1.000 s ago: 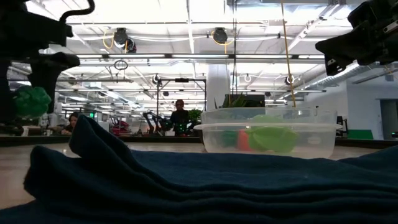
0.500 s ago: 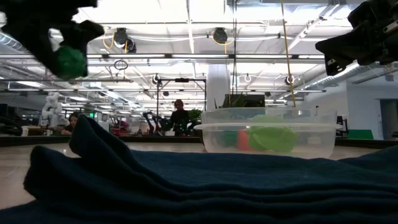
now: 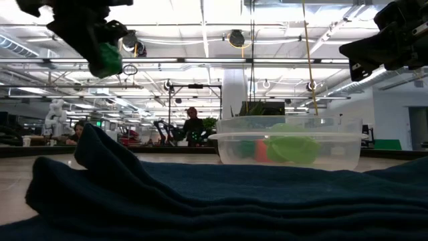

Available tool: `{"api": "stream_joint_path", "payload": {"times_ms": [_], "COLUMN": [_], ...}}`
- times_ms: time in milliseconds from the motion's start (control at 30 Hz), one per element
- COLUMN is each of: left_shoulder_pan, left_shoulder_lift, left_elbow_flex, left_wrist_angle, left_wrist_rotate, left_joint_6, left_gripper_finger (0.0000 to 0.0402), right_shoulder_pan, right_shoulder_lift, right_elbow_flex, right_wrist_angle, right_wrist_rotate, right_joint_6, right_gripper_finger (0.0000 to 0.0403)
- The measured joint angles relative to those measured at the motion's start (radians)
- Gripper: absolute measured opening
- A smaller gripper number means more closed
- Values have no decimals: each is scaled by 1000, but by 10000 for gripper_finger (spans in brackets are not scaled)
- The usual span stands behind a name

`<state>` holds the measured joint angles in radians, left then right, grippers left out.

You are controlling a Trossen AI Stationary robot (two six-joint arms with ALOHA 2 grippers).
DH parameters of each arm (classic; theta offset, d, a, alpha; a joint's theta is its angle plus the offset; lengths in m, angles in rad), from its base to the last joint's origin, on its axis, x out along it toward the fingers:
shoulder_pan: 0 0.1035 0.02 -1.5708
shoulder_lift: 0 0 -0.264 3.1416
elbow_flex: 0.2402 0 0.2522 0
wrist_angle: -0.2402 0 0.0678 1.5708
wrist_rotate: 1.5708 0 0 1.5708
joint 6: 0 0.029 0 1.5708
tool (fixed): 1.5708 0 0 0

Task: Pick and placing Produce into tupperware
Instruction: Put the green bell pepper into the transparent bin

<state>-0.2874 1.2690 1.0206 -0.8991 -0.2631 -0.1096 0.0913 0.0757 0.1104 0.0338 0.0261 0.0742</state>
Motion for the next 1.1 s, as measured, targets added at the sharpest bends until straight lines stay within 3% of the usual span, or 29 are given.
{"api": "stream_joint_path", "payload": {"times_ms": [333,500,800,1100], "left_shoulder_pan": [58,93,144,174], "left_shoulder_lift": [11,73,216,395], "left_elbow_flex": [0,0,0,180], "left_wrist_angle": [340,471,650,644], "left_wrist_rotate": [136,235,337,388], "left_joint_6": [-6,-17,122,266], "left_gripper_finger": [224,228,229,230], "right_shoulder_pan": [0,0,0,0], "right_shoulder_lift": [0,0,2,2], "right_elbow_flex": [0,0,0,0], "right_wrist_angle": [0,0,0,0], "right_wrist_rotate": [0,0,0,0], "right_joint_6": [-7,-8,-9,-9], "right_gripper_finger": [0,0,0,0]}}
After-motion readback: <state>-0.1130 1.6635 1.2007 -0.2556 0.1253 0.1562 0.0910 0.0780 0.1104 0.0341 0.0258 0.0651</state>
